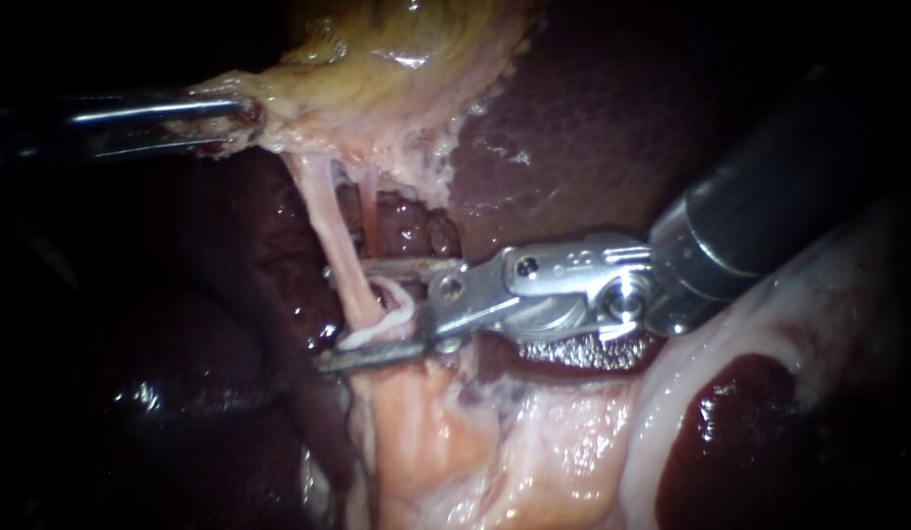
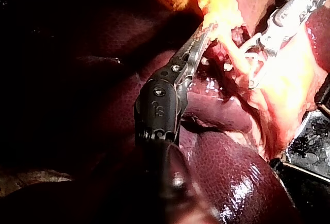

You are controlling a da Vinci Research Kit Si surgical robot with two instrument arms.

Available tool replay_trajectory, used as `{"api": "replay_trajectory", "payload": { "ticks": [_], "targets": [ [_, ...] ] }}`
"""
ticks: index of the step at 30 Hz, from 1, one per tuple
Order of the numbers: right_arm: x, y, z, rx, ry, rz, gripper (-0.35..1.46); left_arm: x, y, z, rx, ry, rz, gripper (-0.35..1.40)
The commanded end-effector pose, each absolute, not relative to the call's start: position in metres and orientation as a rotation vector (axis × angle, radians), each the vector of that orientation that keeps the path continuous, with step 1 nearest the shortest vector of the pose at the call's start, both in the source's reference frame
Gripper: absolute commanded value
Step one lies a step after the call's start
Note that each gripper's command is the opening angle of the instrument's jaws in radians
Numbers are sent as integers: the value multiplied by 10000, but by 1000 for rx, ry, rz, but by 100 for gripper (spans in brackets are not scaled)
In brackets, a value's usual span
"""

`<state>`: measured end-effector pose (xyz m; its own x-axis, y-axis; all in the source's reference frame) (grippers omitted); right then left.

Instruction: Clipping first clip left tube

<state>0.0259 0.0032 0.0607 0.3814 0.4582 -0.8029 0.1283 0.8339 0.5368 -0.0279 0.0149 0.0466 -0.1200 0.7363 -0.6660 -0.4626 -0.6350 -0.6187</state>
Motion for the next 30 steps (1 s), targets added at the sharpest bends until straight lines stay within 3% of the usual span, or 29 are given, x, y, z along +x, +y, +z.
{"api": "replay_trajectory", "payload": {
  "ticks": [1,9,20,30],
  "targets": [
    [261,30,607,584,1172,223,49,-279,149,466,-1321,-329,1858,-35],
    [267,22,608,613,1180,193,49,-279,149,466,-1321,-329,1858,-35],
    [269,6,584,707,1233,172,47,-278,149,467,-1322,-329,1859,-35],
    [271,1,577,711,1234,165,46,-278,150,468,-1322,-330,1859,-35]
  ]
}}
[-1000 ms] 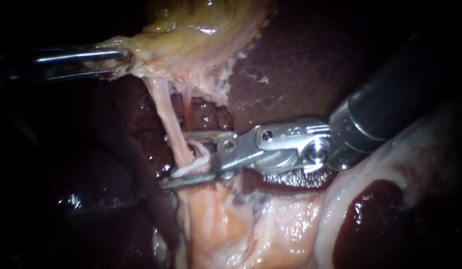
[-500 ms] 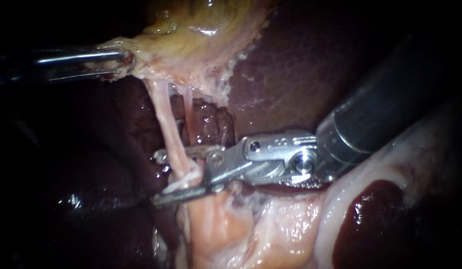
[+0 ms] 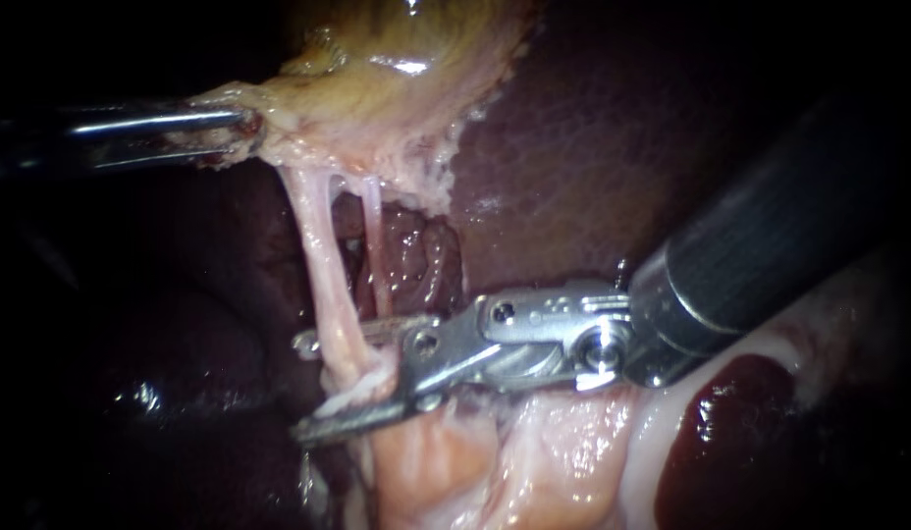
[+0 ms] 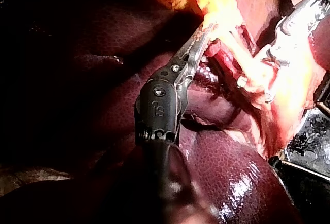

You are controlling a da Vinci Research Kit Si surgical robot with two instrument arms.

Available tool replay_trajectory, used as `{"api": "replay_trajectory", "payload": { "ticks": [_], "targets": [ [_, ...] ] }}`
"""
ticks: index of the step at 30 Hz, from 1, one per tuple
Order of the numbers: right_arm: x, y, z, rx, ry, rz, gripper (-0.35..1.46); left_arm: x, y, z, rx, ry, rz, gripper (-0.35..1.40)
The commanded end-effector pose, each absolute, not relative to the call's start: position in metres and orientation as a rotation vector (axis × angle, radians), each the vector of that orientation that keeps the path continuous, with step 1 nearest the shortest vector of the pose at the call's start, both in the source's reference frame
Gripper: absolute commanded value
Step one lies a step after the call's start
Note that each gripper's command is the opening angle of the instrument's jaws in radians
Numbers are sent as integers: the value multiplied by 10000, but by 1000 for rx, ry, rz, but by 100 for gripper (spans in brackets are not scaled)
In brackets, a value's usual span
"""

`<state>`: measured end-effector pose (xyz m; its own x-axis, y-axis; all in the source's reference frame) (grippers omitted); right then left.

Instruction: Clipping first clip left tube

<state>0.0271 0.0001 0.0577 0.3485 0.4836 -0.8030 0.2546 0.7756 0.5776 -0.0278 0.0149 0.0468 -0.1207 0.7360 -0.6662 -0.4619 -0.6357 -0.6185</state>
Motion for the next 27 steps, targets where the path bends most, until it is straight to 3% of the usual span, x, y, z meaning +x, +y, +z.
{"api": "replay_trajectory", "payload": {
  "ticks": [1,14,27],
  "targets": [
    [271,1,576,712,1235,165,46,-278,150,468,-1322,-330,1859,-35],
    [274,-2,569,717,1231,174,39,-278,150,469,-1323,-330,1859,-35],
    [272,-2,570,729,1225,188,9,-278,150,469,-1323,-330,1859,-35]
  ]
}}
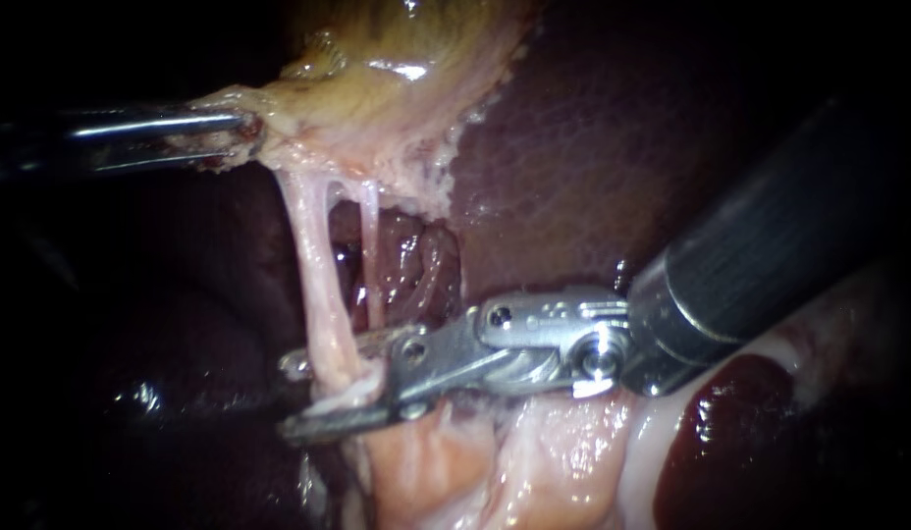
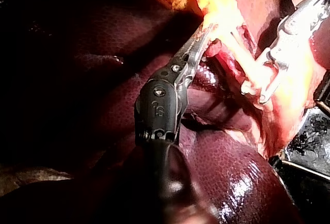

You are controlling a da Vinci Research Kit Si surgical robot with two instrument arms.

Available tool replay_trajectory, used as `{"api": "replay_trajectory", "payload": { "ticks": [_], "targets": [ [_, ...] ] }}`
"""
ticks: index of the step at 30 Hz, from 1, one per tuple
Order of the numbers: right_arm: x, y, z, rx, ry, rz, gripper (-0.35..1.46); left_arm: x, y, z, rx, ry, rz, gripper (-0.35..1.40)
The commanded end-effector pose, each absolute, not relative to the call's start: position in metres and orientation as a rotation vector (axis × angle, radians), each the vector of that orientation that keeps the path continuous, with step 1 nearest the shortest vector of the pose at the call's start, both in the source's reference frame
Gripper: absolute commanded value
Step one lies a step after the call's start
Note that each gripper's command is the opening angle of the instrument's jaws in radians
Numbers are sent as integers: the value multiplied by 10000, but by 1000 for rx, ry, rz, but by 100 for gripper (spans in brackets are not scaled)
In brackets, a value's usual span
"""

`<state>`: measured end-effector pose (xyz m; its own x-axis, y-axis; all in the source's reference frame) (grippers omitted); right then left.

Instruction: Clipping first clip left tube

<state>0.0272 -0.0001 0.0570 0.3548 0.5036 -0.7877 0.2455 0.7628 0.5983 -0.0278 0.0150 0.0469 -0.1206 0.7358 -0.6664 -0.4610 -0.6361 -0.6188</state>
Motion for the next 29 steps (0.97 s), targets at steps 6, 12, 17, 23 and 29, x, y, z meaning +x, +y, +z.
{"api": "replay_trajectory", "payload": {
  "ticks": [6,12,17,23,29],
  "targets": [
    [267,-2,569,749,1216,210,-35,-277,150,470,-1323,-331,1859,-35],
    [266,-1,570,791,1193,262,-35,-277,150,471,-1323,-331,1859,-35],
    [264,0,572,802,1181,274,-35,-277,150,471,-1323,-331,1859,-35],
    [261,1,576,802,1175,271,-35,-277,150,472,-1323,-331,1860,-35],
    [261,1,576,802,1169,268,-35,-277,150,472,-1323,-330,1860,-35]
  ]
}}
